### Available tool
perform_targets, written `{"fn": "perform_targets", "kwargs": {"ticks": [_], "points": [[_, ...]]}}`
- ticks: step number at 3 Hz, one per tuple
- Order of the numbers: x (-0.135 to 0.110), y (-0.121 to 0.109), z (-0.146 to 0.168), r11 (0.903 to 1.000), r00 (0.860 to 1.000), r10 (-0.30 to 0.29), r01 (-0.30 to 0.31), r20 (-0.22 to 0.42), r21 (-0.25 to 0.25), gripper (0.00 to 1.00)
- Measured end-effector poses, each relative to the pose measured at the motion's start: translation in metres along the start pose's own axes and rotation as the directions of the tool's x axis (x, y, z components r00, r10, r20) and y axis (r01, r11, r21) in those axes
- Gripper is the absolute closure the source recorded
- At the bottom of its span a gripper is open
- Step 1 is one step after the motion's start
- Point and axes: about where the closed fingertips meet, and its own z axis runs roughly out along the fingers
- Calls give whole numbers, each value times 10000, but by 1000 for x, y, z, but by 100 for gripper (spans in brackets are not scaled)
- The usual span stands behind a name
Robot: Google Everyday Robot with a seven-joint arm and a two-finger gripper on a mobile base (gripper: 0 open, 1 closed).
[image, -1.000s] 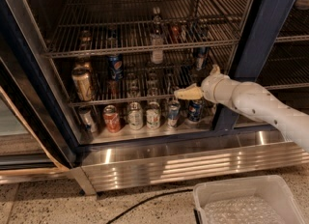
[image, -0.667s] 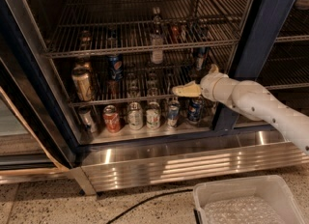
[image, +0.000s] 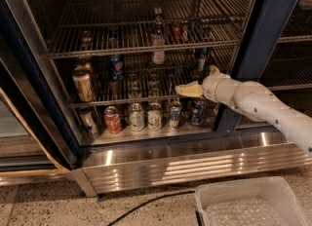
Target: Pick coke can from middle shelf of fridge
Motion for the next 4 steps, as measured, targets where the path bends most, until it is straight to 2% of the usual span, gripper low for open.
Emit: {"fn": "perform_targets", "kwargs": {"ticks": [1, 3, 4], "points": [[-5, 4, 5, 10000, 9998, -35, 36, 175, -68, 9], [-25, 1, 29, 9986, 9958, -496, 482, 768, 210, 21], [-31, 0, 42, 9966, 9935, -734, 699, 864, 432, 24]]}}
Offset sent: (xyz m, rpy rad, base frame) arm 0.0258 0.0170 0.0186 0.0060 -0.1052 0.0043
